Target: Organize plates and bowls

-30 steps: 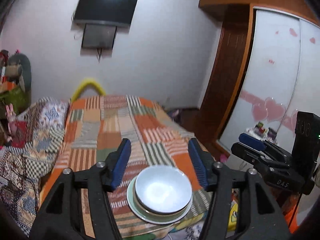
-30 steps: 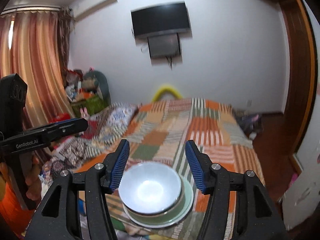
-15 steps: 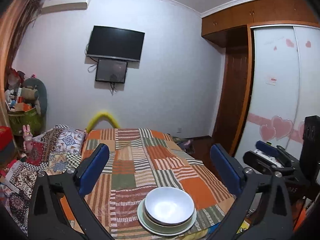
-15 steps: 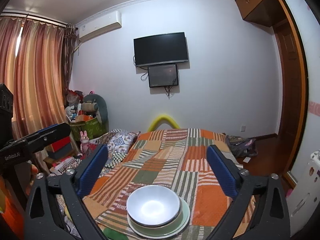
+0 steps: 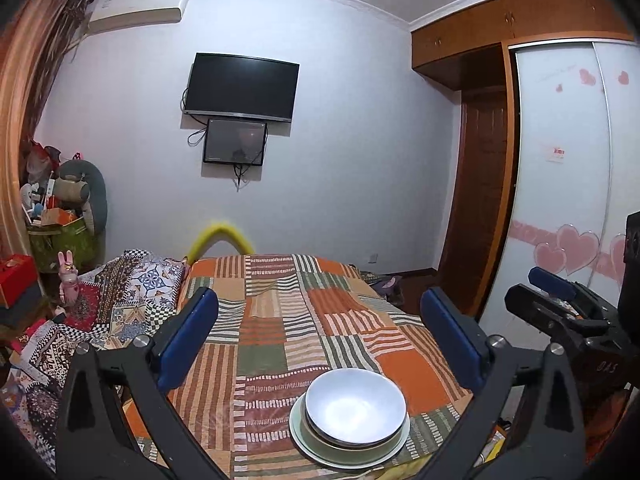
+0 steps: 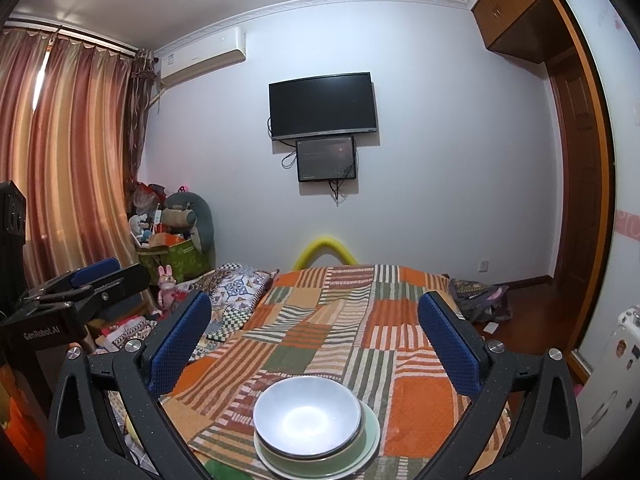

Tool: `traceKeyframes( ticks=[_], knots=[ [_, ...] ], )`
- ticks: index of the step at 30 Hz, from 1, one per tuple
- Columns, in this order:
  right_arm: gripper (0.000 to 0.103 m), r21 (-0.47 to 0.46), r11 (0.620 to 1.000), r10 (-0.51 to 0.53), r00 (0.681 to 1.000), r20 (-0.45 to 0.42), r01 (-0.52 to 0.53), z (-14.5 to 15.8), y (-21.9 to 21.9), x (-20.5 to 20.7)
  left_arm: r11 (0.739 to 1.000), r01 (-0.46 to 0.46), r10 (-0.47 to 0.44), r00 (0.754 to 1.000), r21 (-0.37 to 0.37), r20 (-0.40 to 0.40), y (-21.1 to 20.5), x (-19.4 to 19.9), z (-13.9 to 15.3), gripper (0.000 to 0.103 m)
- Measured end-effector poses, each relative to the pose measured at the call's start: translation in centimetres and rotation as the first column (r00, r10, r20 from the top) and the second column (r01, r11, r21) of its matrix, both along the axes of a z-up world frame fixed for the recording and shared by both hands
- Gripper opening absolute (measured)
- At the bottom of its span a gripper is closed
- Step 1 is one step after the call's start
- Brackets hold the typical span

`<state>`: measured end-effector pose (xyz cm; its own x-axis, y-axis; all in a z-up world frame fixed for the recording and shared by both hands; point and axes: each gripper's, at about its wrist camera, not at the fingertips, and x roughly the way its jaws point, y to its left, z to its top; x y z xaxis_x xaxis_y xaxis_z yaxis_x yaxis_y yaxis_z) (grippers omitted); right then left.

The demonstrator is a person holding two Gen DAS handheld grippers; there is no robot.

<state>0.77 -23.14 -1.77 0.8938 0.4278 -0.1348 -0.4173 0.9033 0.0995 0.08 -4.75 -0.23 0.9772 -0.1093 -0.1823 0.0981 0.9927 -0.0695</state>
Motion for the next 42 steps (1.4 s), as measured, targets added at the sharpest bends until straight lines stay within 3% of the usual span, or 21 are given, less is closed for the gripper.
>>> traceKeyframes(
  ticks=[42],
  knots=[
    [0.103,0.001,1.000,-0.007,1.000,0.013,0.007,-0.10,0.30,-0.93,1.000,0.007,-0.007,1.000,0.028,-0.011,-0.26,0.40,-0.93,0.103]
  ],
)
